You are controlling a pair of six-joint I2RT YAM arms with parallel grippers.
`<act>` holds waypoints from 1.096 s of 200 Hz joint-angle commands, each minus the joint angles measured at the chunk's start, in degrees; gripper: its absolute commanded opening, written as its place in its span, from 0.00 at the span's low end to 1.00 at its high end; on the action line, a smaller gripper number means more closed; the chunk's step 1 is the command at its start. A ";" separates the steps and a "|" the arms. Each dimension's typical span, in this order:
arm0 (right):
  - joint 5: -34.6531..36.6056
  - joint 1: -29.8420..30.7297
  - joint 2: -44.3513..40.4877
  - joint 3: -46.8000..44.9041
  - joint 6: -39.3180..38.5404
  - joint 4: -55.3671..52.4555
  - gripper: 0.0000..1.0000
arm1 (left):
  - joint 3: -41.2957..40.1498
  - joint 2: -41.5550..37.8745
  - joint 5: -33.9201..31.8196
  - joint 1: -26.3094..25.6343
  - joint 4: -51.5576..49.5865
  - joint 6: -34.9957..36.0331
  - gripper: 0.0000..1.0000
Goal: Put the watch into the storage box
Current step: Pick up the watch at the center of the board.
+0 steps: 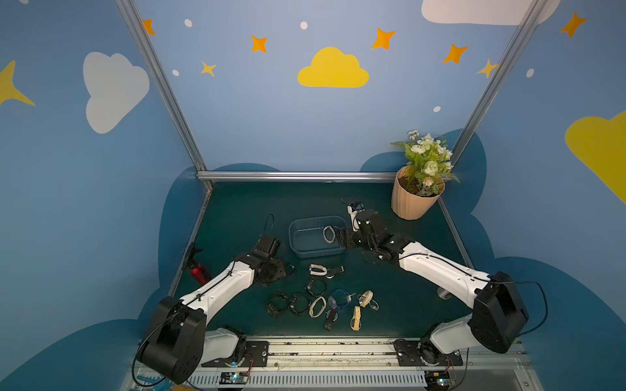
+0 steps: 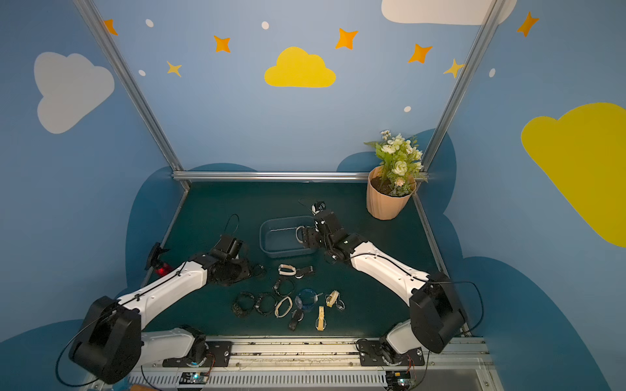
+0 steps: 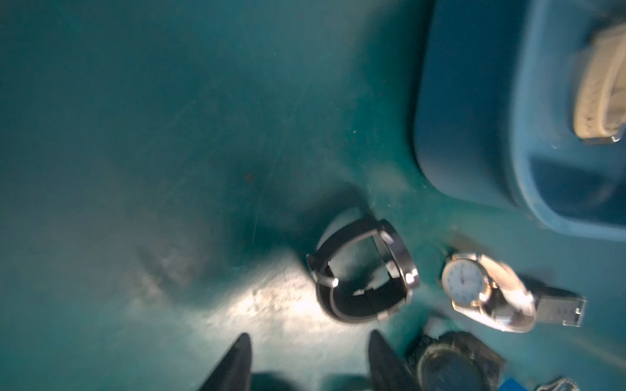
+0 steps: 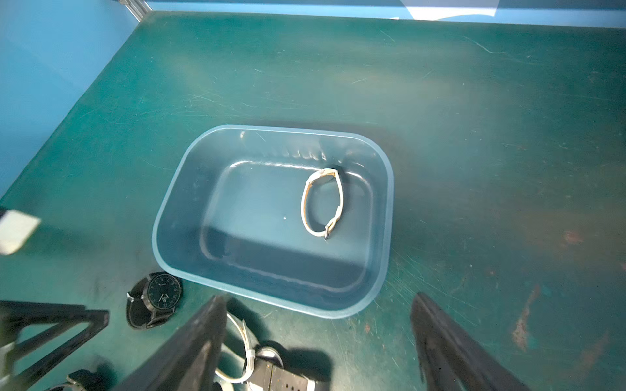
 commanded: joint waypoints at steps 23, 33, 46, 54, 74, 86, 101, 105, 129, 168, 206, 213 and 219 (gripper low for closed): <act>3.59 0.29 -4.24 -3.44 0.55 0.44 0.86 | 2.45 5.06 -1.09 0.40 3.82 0.44 0.44; 3.58 0.25 -4.39 -3.45 0.67 0.12 0.86 | 3.07 6.13 -1.12 0.26 4.01 0.49 0.43; 3.28 0.30 -4.48 -2.85 0.57 -0.73 0.86 | 3.74 7.43 -1.08 0.33 4.17 0.46 0.42; 3.12 0.32 -4.47 -2.47 0.14 -1.32 0.86 | 3.99 8.14 -1.23 0.32 4.45 0.50 0.41; 4.15 0.32 -4.39 -3.03 -0.04 -0.18 0.86 | 4.09 10.28 -2.28 0.35 4.84 0.83 0.34; 4.44 0.31 -4.22 -3.02 0.29 0.09 0.86 | 4.73 11.46 -2.49 0.26 4.10 0.76 0.27; 4.00 0.29 -3.89 -2.58 0.57 -0.13 0.86 | 5.09 12.41 -2.40 0.29 3.37 0.46 0.21; 3.86 0.30 -3.70 -2.25 0.72 -0.33 0.86 | 5.16 12.54 -2.40 0.41 3.25 0.39 0.20; 3.91 0.32 -2.95 -1.32 -0.15 -1.03 0.86 | 4.88 12.55 -2.89 0.28 3.83 0.66 0.08; 3.75 0.26 -1.60 -0.72 1.10 -0.43 0.86 | 6.11 10.31 -3.48 0.25 0.92 1.08 0.04; 3.08 0.32 0.13 -0.02 0.44 0.81 0.86 | 4.73 0.15 -3.42 0.21 1.40 2.93 0.04; 2.61 0.31 0.70 0.17 0.55 0.89 0.86 | 4.72 -1.99 -3.43 0.33 1.23 2.89 0.04; 2.05 0.32 1.16 0.68 0.55 0.79 0.86 | 4.79 -3.70 -3.33 0.24 1.06 3.00 0.04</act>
